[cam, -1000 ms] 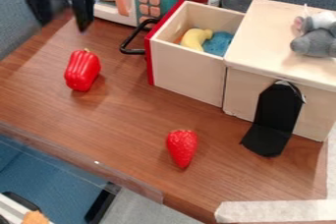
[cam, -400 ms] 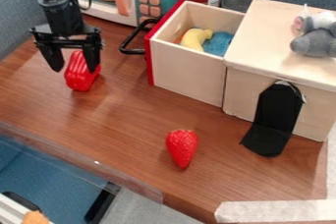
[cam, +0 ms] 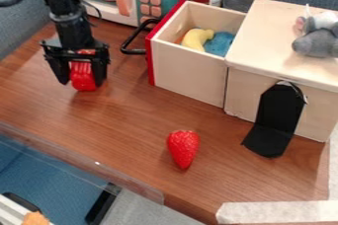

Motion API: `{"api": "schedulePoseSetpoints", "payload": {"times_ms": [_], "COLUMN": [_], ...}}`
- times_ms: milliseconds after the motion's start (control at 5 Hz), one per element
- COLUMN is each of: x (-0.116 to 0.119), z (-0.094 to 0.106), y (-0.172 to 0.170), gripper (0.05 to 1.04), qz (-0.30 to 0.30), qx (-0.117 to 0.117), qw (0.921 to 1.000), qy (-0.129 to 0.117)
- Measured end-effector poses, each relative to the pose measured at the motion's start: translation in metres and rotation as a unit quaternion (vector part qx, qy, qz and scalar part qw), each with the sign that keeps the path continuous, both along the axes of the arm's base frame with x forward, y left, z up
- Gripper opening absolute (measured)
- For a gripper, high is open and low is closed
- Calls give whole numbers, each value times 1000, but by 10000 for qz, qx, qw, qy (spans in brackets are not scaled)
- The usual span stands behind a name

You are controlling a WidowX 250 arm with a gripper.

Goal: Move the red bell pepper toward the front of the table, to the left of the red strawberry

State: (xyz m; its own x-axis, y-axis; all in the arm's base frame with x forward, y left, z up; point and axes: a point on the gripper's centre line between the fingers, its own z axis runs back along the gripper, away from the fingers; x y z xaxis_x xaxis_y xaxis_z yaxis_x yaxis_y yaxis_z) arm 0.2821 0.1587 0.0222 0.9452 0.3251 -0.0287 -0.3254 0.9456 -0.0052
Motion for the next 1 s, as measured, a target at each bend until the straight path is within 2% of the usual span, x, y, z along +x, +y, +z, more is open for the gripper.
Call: {"api": "schedulePoseSetpoints", "payload": {"times_ms": [200,400,600,1000], "x": [3,3,3,-26], "z": [0,0,9,27], "y": [3,1,0,-33], "gripper": [950,757,753,752], "qz": [111,81,75,-671], "qx": [-8,-52,-35,-207], "qw": [9999,9999,9999,9971], "qy": [101,85,-64,-291]}}
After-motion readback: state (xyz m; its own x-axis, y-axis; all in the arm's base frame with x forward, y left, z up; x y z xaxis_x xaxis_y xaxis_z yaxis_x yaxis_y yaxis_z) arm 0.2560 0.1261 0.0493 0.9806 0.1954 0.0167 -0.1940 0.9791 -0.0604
